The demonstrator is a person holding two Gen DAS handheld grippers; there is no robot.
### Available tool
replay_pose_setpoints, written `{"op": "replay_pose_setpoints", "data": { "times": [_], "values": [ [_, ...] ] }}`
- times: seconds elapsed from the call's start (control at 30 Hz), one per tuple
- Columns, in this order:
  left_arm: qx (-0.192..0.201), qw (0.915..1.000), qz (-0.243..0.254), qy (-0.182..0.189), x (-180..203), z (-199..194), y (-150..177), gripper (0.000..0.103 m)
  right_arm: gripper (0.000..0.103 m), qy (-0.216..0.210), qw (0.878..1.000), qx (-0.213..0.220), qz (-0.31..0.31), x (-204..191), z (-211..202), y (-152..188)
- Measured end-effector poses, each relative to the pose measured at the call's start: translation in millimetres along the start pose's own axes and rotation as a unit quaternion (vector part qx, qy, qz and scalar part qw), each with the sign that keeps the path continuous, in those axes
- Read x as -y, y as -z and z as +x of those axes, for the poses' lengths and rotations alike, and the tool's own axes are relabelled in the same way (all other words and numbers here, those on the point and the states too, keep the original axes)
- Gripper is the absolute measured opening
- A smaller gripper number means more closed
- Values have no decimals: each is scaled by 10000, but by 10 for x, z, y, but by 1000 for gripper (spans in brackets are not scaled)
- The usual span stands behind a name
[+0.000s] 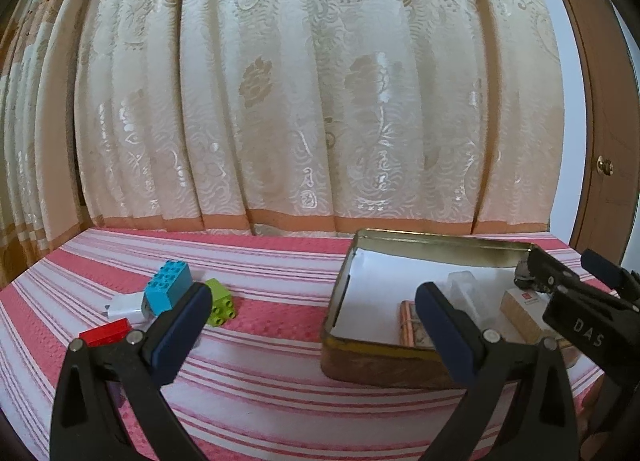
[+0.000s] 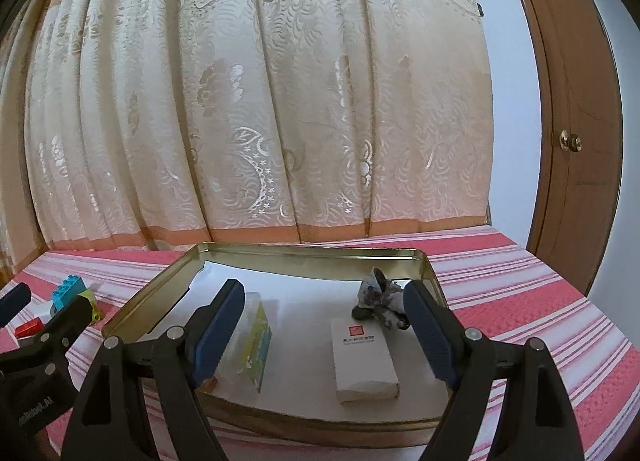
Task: Organize rigid objects
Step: 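Withdraw both tools from the tin toward the remaining toy bricks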
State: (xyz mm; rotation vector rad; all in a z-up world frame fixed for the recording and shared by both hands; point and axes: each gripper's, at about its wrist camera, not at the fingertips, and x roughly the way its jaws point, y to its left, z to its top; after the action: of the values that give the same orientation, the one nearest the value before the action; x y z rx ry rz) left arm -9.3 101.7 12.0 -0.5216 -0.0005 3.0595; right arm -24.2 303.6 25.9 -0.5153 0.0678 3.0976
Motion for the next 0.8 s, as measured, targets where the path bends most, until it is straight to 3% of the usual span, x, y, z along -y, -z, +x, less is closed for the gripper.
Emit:
{"op": "replay_pose_setpoints", "data": {
  "times": [0.33, 0.8],
  "values": [
    [-27, 10000, -35, -76, -204, -47, 13, 103, 83, -5, 10000, 36, -4, -105, -99, 34],
    [-71, 9995, -122, -300, -520, -82, 32, 103, 84, -397, 9991, -179, 4, -540, -159, 91]
  ]
}}
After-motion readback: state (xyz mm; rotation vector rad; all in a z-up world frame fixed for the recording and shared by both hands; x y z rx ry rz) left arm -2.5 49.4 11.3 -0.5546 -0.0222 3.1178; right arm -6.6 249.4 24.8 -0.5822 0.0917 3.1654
